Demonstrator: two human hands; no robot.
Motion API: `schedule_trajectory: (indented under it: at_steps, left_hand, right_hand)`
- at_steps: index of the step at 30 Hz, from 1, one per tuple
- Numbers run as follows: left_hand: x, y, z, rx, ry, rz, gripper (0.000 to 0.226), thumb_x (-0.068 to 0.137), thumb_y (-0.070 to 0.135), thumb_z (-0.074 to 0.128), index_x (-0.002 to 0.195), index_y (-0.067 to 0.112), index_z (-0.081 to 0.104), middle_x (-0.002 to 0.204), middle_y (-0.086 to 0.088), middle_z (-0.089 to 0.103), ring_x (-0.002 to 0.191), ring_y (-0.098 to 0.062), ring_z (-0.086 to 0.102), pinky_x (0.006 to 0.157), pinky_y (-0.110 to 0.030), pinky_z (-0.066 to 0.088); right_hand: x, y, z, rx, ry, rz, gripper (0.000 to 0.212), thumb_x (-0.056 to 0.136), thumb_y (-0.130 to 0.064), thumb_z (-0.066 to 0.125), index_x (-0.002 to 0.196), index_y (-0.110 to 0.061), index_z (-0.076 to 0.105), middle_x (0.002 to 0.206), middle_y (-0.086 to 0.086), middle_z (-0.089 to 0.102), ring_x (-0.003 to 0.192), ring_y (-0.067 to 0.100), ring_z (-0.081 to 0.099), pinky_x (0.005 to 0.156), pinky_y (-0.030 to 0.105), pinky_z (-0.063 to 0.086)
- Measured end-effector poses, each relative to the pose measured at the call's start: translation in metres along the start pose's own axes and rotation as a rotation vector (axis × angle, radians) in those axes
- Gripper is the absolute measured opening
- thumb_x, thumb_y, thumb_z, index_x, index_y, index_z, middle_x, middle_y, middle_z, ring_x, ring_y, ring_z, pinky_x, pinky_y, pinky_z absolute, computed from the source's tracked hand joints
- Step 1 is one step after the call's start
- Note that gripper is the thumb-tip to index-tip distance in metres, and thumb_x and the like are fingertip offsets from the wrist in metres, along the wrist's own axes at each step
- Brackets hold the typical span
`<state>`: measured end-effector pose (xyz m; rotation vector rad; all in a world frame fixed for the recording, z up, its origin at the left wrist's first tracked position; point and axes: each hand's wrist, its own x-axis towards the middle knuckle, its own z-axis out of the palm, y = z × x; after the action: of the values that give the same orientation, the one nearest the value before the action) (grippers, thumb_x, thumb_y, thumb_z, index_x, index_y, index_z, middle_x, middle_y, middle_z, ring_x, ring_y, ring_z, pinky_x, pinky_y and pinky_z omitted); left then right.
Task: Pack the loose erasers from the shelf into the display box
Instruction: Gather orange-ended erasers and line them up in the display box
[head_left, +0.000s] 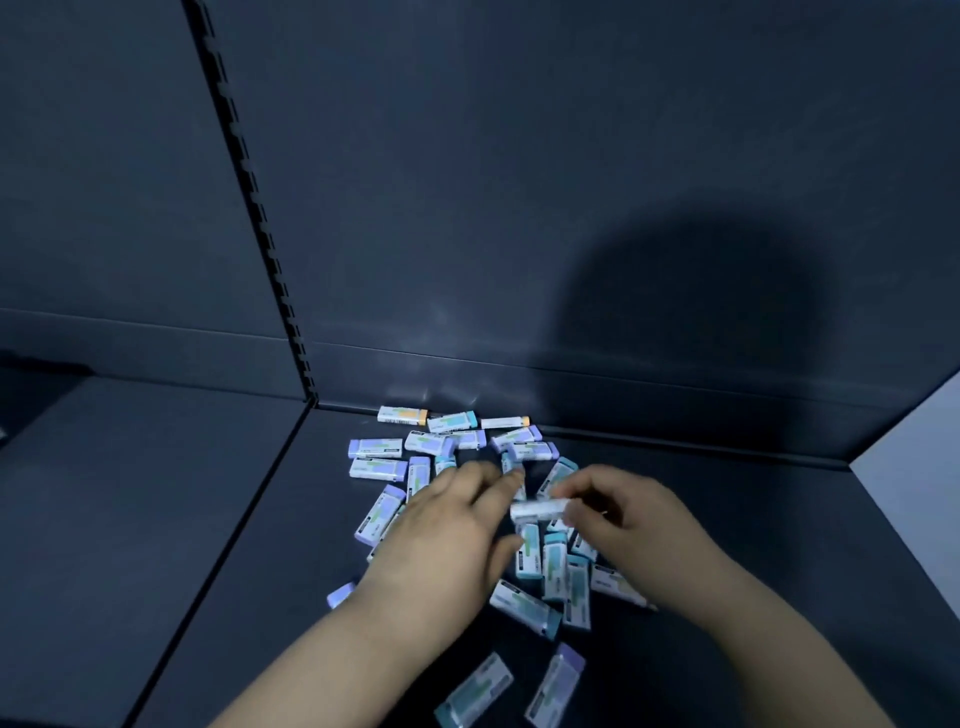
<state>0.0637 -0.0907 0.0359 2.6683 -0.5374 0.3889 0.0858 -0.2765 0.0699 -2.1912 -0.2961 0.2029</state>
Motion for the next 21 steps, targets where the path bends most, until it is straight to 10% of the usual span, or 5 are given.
schedule_trajectory:
  at_steps: [10,21]
  left_hand:
    - [-0.01,-0.02,-0.024,-0.698,-0.094,-0.428,0.023,0.088,0.027,0.062,0.108,0.033,0.055,0.075,0.01,0.066,0.066,0.006,0.055,0.059,-0.005,0.036]
    - [-0.037,-0.07,-0.04,-0.299,-0.2,-0.156,0.069,0.073,0.03,0.073,0.131,0.041,0.037,0.111,0.021,0.044,0.105,0.0,0.049,0.087,-0.006,0.034]
  right_hand:
    - [-0.001,-0.033,0.059,0.37,0.089,0.048,0.035,0.074,-0.009,0.073,0.097,-0.032,0.059,0.091,-0.013,0.068,0.085,0.005,0.063,0.08,0.026,0.052]
    - [0.022,-0.049,0.11,0.34,-0.058,0.212,0.027,0.075,-0.009,0.071,0.091,-0.027,0.058,0.09,-0.004,0.07,0.083,0.006,0.066,0.08,0.023,0.052]
